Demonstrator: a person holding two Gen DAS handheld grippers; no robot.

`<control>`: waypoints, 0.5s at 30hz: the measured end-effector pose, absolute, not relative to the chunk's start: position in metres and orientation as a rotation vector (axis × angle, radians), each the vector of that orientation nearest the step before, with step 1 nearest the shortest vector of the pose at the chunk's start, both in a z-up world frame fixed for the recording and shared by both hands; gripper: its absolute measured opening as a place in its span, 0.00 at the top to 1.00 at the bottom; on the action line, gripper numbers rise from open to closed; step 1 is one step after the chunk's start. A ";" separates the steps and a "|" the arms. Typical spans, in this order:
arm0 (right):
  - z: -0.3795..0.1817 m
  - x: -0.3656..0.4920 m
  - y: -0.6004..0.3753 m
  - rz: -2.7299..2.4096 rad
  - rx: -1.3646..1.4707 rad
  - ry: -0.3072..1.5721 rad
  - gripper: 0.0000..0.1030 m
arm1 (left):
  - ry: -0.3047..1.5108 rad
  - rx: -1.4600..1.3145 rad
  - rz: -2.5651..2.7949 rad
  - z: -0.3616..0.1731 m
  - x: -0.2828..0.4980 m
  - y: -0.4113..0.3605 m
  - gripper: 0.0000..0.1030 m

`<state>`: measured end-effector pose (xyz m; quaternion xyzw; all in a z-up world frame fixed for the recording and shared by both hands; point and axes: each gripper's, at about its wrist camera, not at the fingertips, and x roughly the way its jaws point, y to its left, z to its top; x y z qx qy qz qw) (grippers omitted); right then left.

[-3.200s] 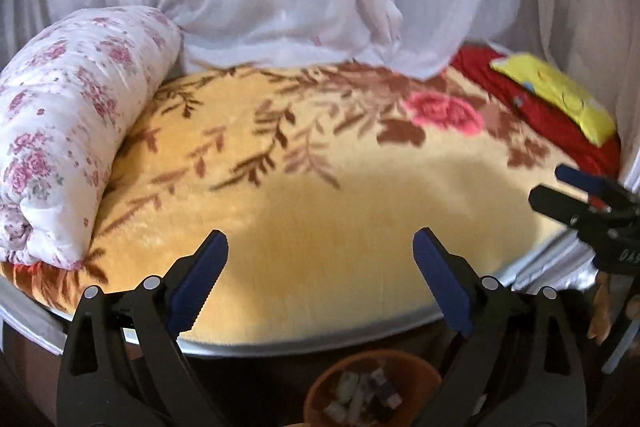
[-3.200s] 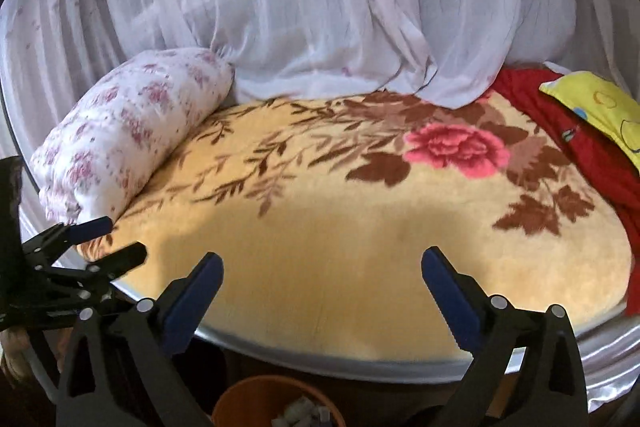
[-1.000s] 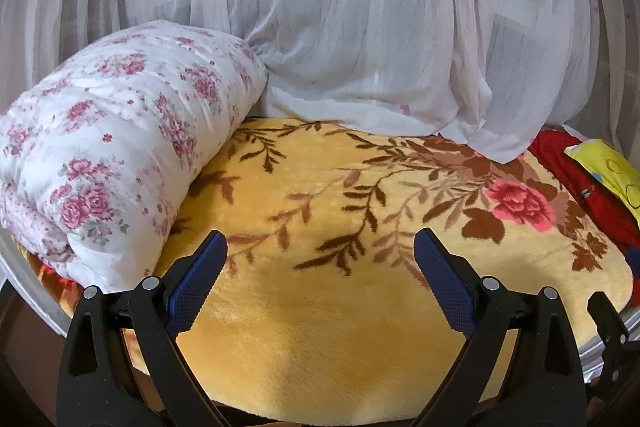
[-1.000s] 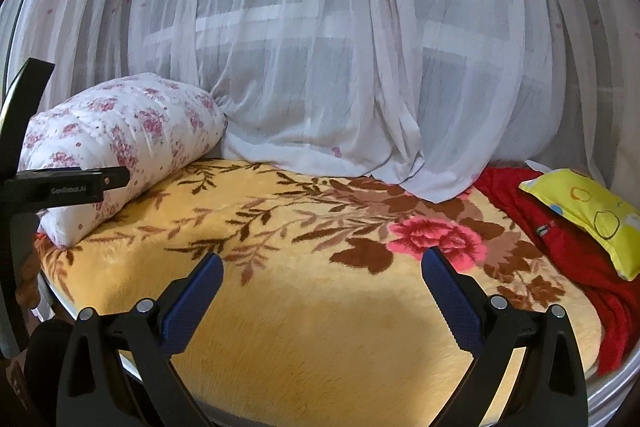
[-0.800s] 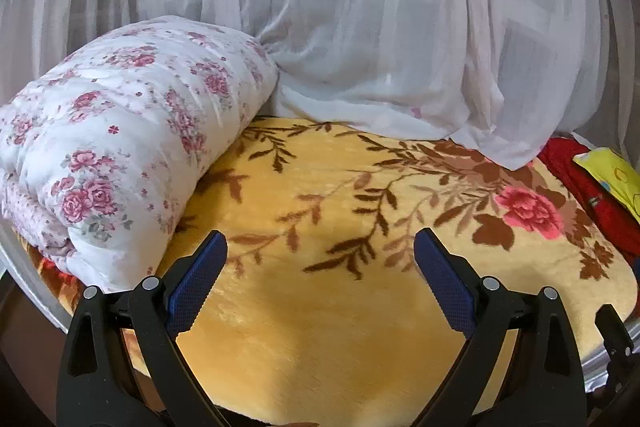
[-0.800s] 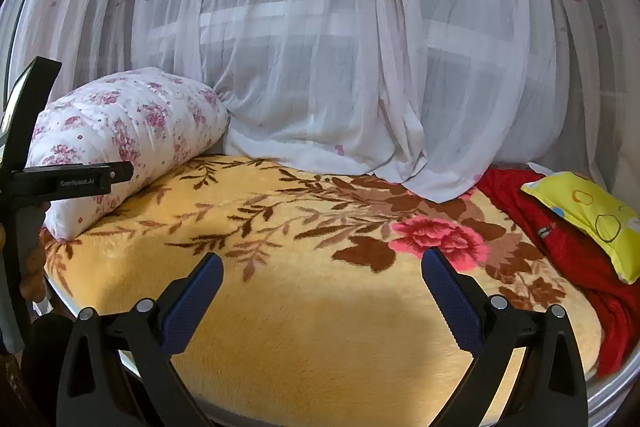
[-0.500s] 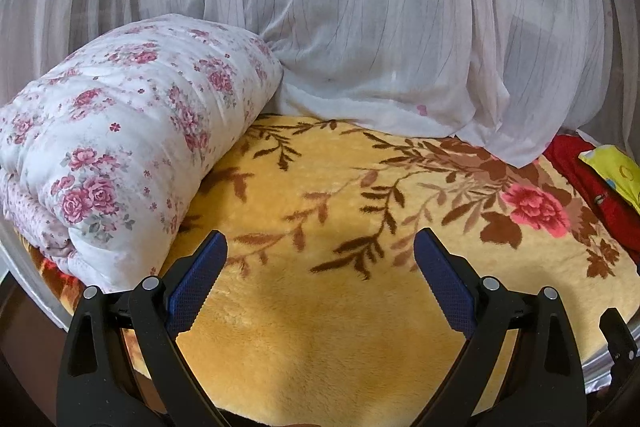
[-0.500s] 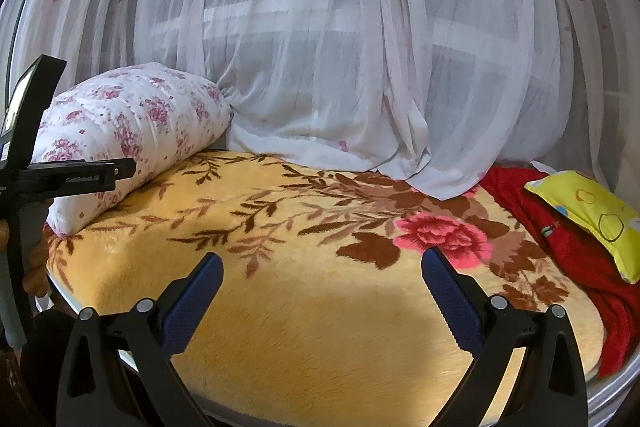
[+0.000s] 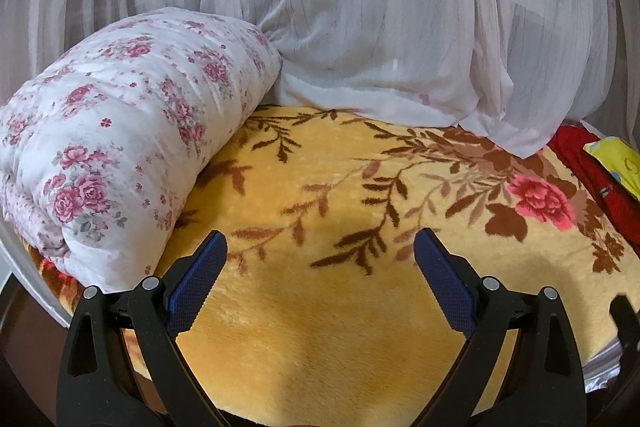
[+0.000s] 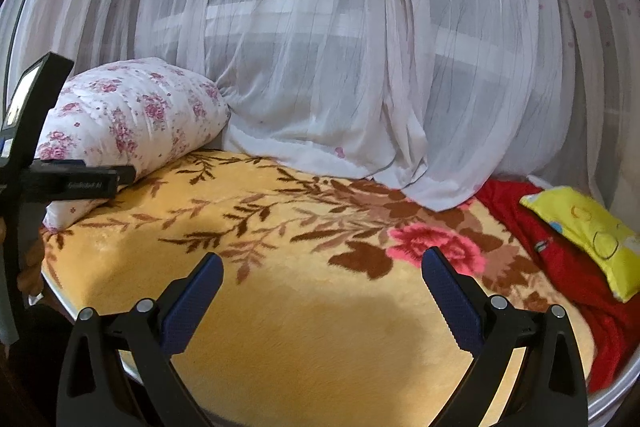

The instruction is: Collect trash

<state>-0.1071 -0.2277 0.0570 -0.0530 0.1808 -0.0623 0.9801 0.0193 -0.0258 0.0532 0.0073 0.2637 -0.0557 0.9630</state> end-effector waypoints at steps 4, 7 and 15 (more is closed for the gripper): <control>0.065 -0.093 -0.238 -0.155 -0.104 0.348 0.05 | 0.543 0.021 -0.110 0.051 0.021 -0.028 0.11; 0.070 -0.079 -0.252 -0.213 -0.097 0.333 0.05 | 0.545 0.030 -0.104 0.050 0.022 -0.029 0.11; 0.075 -0.039 -0.309 -0.389 0.000 0.367 0.05 | 0.548 0.023 -0.089 0.049 0.028 -0.026 0.11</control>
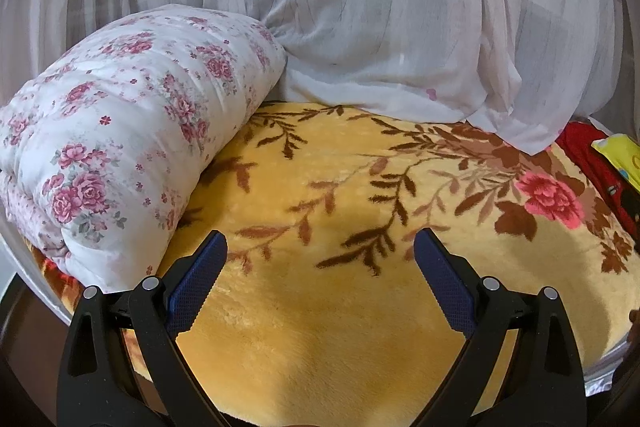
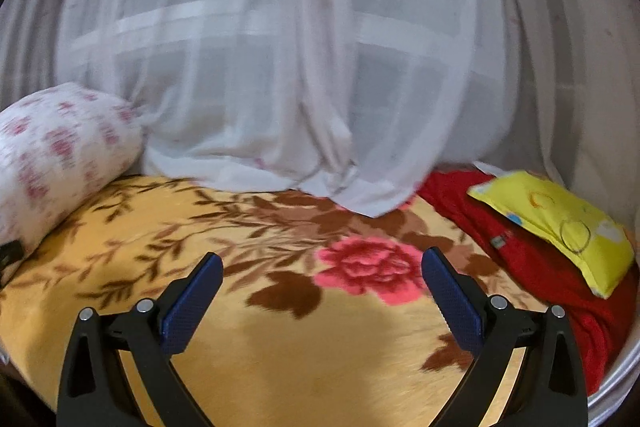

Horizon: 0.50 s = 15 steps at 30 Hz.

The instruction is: Collect trash

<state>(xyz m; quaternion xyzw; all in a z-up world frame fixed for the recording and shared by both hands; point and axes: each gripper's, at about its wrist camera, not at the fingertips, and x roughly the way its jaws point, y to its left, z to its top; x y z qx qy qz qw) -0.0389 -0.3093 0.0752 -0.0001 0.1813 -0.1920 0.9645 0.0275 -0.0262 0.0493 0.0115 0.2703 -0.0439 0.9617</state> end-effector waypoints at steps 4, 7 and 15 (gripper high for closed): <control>0.076 -0.030 -0.330 -0.436 0.051 0.387 0.05 | 0.542 0.029 -0.091 0.050 0.029 -0.029 0.11; 0.075 -0.030 -0.333 -0.441 0.059 0.387 0.05 | 0.538 0.032 -0.097 0.051 0.033 -0.034 0.11; 0.069 -0.029 -0.330 -0.430 0.032 0.402 0.05 | 0.530 0.053 -0.113 0.056 0.037 -0.054 0.11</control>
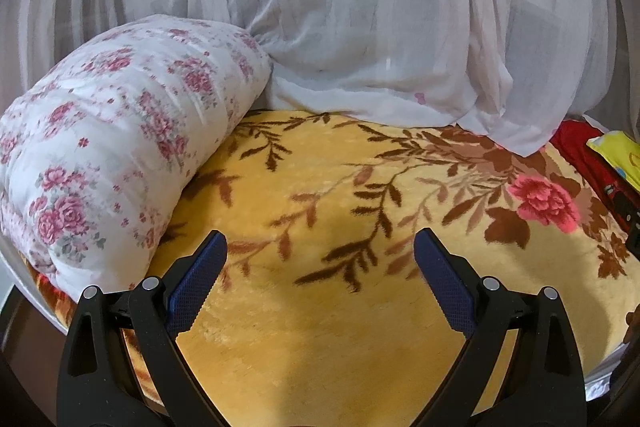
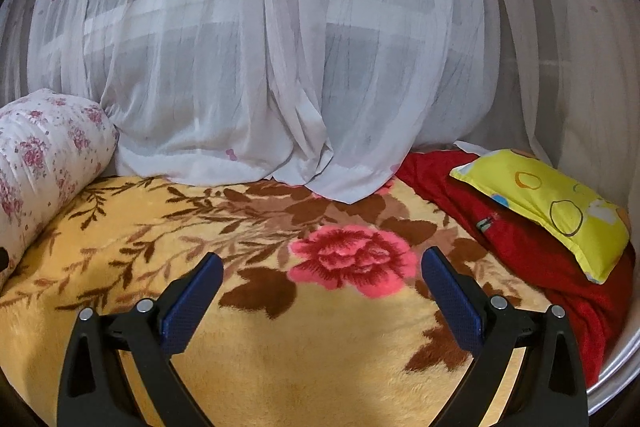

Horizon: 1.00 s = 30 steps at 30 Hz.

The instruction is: Collect trash

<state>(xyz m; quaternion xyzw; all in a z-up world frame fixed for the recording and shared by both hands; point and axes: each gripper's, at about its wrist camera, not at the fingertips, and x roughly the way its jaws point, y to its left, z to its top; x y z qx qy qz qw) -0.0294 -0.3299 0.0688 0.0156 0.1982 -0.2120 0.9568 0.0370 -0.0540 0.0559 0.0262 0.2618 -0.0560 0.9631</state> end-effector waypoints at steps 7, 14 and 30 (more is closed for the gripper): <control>0.068 -0.027 -0.331 -0.436 0.006 0.401 0.05 | 0.531 0.069 -0.125 0.055 0.041 -0.068 0.11; 0.054 -0.018 -0.338 -0.441 0.015 0.429 0.05 | 0.549 0.076 -0.115 0.045 0.050 -0.070 0.11; 0.046 -0.004 -0.340 -0.439 0.007 0.430 0.05 | 0.556 0.065 -0.124 0.040 0.066 -0.071 0.11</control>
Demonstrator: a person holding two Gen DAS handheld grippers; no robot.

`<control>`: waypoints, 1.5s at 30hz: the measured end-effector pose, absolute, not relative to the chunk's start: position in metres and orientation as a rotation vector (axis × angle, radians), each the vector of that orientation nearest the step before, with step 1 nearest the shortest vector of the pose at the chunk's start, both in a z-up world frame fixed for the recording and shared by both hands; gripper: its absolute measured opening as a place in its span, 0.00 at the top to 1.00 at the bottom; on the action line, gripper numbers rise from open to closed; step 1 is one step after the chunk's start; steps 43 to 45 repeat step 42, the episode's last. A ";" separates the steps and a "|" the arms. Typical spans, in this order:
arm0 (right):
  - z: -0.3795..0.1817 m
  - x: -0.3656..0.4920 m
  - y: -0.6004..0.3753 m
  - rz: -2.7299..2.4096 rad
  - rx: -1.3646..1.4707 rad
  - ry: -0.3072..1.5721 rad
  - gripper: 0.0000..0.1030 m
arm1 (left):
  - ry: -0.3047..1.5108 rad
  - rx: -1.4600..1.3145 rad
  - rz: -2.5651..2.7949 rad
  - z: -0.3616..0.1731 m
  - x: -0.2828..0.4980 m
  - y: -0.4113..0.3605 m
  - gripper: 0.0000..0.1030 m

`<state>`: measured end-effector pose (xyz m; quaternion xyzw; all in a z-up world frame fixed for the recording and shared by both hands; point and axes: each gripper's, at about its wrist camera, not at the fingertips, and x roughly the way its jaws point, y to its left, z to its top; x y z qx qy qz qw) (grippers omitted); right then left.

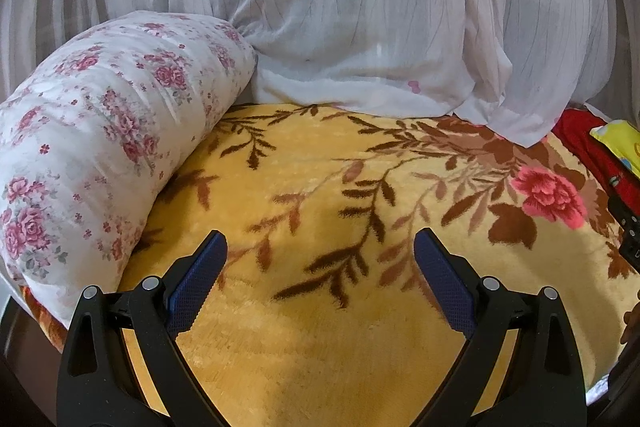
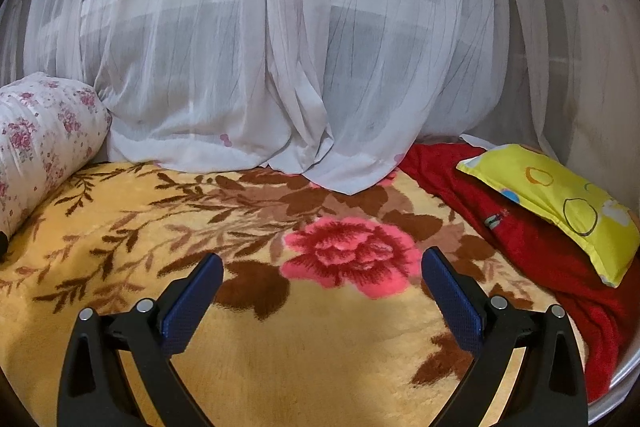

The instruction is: Collect trash

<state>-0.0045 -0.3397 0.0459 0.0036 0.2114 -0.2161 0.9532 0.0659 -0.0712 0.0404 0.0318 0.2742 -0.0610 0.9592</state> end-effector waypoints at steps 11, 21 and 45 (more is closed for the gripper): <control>0.048 0.022 -0.338 -0.436 0.011 0.409 0.05 | 0.492 0.067 -0.135 0.046 0.092 -0.084 0.11; 0.037 0.041 -0.335 -0.434 -0.008 0.419 0.05 | 0.523 0.069 -0.152 0.027 0.114 -0.093 0.11; 0.025 0.049 -0.334 -0.429 -0.016 0.447 0.05 | 0.551 0.077 -0.165 0.016 0.125 -0.099 0.11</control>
